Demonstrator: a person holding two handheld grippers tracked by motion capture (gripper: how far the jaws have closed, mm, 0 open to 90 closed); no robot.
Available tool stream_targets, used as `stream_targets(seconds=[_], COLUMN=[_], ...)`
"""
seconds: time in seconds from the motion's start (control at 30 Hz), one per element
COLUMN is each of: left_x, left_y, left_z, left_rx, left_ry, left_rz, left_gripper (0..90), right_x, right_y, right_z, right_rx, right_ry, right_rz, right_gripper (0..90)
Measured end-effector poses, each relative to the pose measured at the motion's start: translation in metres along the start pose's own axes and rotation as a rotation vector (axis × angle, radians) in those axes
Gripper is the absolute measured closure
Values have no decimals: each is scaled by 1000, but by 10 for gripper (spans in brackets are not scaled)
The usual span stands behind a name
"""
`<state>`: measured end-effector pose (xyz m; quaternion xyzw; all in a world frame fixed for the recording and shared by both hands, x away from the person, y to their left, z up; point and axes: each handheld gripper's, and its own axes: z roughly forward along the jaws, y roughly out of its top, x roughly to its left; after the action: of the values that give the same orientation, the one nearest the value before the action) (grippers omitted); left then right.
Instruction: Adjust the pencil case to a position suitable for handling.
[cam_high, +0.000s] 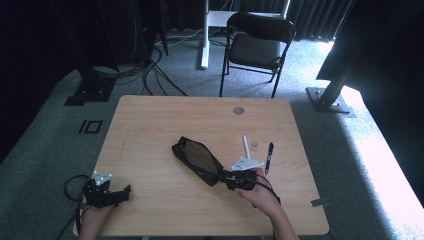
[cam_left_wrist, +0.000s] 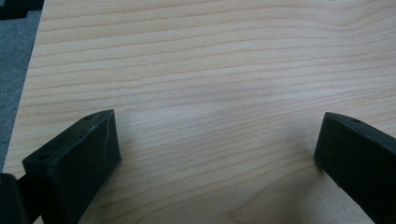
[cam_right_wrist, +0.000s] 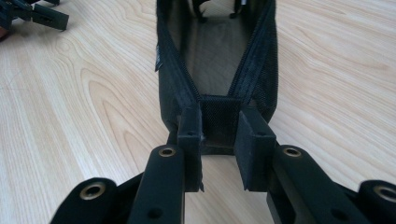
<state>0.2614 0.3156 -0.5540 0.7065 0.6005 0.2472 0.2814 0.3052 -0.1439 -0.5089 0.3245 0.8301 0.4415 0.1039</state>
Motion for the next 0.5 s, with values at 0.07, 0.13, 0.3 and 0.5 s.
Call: stream_targets(seconds=[0.07, 0.13, 0.3, 0.5], left_x=[0, 0, 0, 0], left_y=[0, 0, 0, 0], left_z=[0, 0, 0, 0], left_rx=[-1, -1, -1, 1], left_ry=[0, 0, 0, -1], left_rz=[-1, 0, 0, 2], left_gripper=[4, 4, 4, 4], right_x=[-2, -2, -7, -14], right_y=[-7, -10, -20, -32], right_z=[-11, -17, -29, -46], right_rx=[7, 7, 7, 2], right_ry=[-3, -2, -12, -22], right_rz=[2, 13, 25, 57], right_gripper=[734, 734, 734, 733])
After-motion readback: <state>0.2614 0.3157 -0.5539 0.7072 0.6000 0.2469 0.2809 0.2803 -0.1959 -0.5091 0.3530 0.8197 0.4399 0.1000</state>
